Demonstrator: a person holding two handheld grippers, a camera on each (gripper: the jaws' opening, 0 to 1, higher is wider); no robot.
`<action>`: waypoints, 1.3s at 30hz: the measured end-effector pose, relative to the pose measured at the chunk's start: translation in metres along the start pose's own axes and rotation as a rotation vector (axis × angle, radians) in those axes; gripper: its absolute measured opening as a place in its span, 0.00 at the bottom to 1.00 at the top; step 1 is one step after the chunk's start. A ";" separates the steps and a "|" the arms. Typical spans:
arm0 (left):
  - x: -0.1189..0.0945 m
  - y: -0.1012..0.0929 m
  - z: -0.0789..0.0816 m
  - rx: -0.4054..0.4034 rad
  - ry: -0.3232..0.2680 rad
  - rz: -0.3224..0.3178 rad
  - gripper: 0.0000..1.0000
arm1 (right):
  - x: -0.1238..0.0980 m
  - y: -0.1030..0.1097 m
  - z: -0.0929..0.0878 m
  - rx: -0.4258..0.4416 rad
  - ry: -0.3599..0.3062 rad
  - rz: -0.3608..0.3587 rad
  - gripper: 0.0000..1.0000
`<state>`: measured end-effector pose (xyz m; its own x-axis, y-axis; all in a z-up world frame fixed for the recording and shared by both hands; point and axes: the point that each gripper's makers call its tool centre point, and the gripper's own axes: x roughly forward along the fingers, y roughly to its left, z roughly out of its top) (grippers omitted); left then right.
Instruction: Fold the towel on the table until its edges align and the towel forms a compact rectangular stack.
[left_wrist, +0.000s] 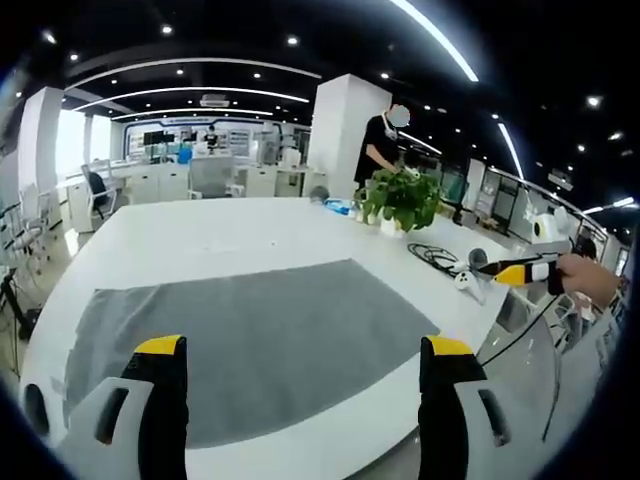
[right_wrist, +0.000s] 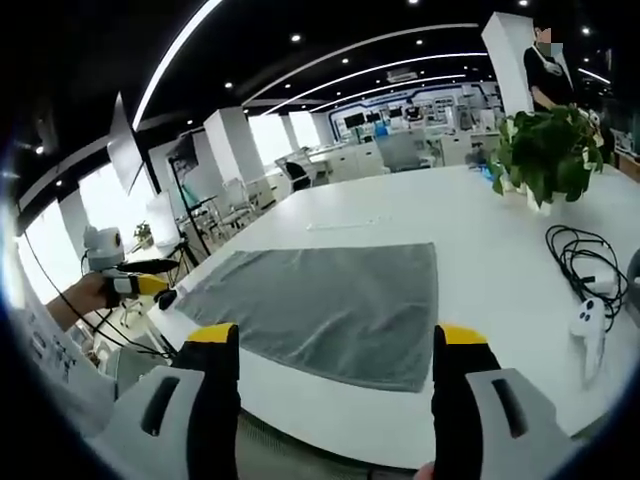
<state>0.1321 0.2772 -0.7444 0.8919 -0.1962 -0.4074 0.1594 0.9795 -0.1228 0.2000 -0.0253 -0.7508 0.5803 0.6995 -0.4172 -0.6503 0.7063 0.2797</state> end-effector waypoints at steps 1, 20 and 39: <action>0.000 0.000 0.000 -0.001 0.000 -0.001 1.00 | 0.000 0.000 0.000 0.001 -0.001 0.000 0.79; 0.001 -0.004 0.000 -0.004 0.004 -0.013 1.00 | 0.001 0.000 0.001 0.005 0.006 0.004 0.79; 0.011 -0.016 0.000 0.011 0.024 -0.060 1.00 | 0.003 -0.002 0.001 0.011 0.011 0.002 0.79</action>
<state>0.1399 0.2596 -0.7471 0.8704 -0.2553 -0.4210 0.2171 0.9665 -0.1373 0.2038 -0.0251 -0.7513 0.5733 0.7000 -0.4257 -0.6460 0.7058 0.2906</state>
